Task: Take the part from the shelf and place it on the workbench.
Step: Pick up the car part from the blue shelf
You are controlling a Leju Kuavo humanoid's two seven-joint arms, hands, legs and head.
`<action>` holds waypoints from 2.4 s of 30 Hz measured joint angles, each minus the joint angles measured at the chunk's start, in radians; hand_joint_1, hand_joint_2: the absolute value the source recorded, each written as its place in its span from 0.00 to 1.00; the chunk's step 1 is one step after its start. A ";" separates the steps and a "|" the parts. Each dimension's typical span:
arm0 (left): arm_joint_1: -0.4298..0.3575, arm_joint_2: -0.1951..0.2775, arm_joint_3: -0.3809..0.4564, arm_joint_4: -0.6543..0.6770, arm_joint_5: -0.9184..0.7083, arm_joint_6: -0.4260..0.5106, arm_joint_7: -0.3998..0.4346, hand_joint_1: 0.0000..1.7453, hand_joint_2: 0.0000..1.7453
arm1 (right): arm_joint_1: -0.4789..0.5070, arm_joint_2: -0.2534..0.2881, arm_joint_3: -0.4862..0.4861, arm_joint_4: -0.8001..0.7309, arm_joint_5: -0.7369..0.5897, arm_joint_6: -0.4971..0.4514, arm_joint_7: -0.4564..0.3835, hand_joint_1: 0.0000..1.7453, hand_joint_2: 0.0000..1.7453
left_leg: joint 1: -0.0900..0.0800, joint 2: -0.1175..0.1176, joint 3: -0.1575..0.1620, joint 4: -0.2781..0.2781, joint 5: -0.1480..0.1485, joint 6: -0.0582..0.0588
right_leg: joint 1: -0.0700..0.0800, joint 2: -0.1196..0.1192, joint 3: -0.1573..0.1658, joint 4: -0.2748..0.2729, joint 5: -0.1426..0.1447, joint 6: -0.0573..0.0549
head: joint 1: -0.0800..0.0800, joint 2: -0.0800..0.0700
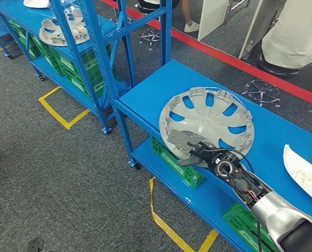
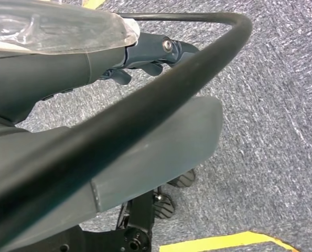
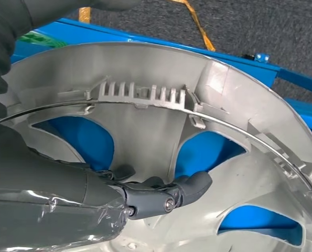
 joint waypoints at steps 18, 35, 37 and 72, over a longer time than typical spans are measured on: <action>0.000 0.000 0.000 0.000 0.018 0.000 0.000 0.00 0.00 | -0.025 0.000 0.022 0.006 0.065 0.020 0.026 0.85 1.00 | 0.000 0.000 0.000 0.000 0.000 0.000 | 0.000 0.000 0.000 0.000 0.000 0.000 | 0.000 0.000; 0.000 0.000 0.000 0.000 0.021 0.000 0.000 0.00 0.00 | -0.068 -0.001 0.054 0.006 0.116 0.129 0.082 0.54 1.00 | 0.000 0.000 0.001 0.000 0.000 0.000 | 0.000 0.000 0.001 0.000 0.000 0.000 | 0.000 0.000; 0.000 0.000 0.000 0.000 0.021 0.000 0.000 0.00 0.00 | -0.069 -0.002 0.058 0.006 0.119 0.139 0.086 0.29 1.00 | 0.000 0.000 0.001 0.000 0.000 0.000 | 0.000 0.000 0.001 0.000 0.000 0.000 | 0.000 0.000; -0.001 -0.002 -0.004 0.000 0.036 0.010 0.003 0.00 0.00 | -0.115 -0.006 0.153 0.029 0.203 0.208 0.101 0.66 1.00 | 0.000 0.000 0.008 0.000 -0.002 -0.002 | 0.001 0.000 0.008 0.000 -0.002 -0.001 | -0.001 0.000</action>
